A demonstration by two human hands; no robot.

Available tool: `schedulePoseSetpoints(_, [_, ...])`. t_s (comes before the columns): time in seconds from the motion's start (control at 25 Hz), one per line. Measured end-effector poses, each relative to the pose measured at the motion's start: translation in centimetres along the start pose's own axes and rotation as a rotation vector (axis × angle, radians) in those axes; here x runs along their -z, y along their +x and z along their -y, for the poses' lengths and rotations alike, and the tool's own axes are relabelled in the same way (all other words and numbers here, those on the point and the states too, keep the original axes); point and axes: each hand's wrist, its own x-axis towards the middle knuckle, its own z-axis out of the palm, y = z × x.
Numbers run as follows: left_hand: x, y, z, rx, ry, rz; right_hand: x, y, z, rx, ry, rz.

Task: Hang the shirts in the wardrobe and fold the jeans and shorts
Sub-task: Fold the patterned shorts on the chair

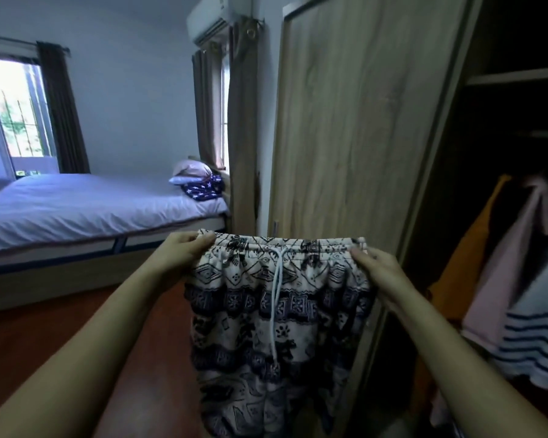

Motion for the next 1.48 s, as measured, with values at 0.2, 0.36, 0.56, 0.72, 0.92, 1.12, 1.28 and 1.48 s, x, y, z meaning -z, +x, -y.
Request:
schedulePoseSetpoints(0.2, [-7.0, -1.2, -2.5, 0.028, -0.09, -0.041, -4.4, -0.3, 0.3, -0.028, -0.005, 0.031])
schedulePoseSetpoints(0.36, [-10.8, -2.8, -3.6, -0.098, -0.086, 0.082, -7.5, -2.6, 1.3, 0.117, 0.004, 0.193])
schedulePoseSetpoints(0.56, [-10.2, -3.3, -3.2, -0.249, 0.018, 0.157, -7.1, -3.0, 1.9, 0.006, 0.038, 0.354])
schedulePoseSetpoints(0.72, [-10.2, -2.9, -4.0, -0.259, -0.14, 0.018, -6.4, -3.0, 1.7, 0.128, -0.038, 0.353])
schedulePoseSetpoints(0.92, [-8.8, -3.3, -5.3, -0.17, -0.259, 0.208, -5.4, -1.8, -1.1, 0.329, -0.153, 0.157])
schedulePoseSetpoints(1.12, [-5.5, -2.7, -5.6, -0.365, 0.322, 0.119, -5.6, -2.4, 0.5, 0.473, -0.24, 0.179])
schedulePoseSetpoints(1.28, [-5.6, -2.9, -5.5, -0.531, 0.408, 0.197, -5.3, -2.3, 2.4, 0.492, -0.254, 0.173])
schedulePoseSetpoints(1.48, [-5.5, -2.1, -8.4, -0.552, 0.872, 0.291, -4.0, -2.0, 3.3, 0.419, -0.254, 0.295])
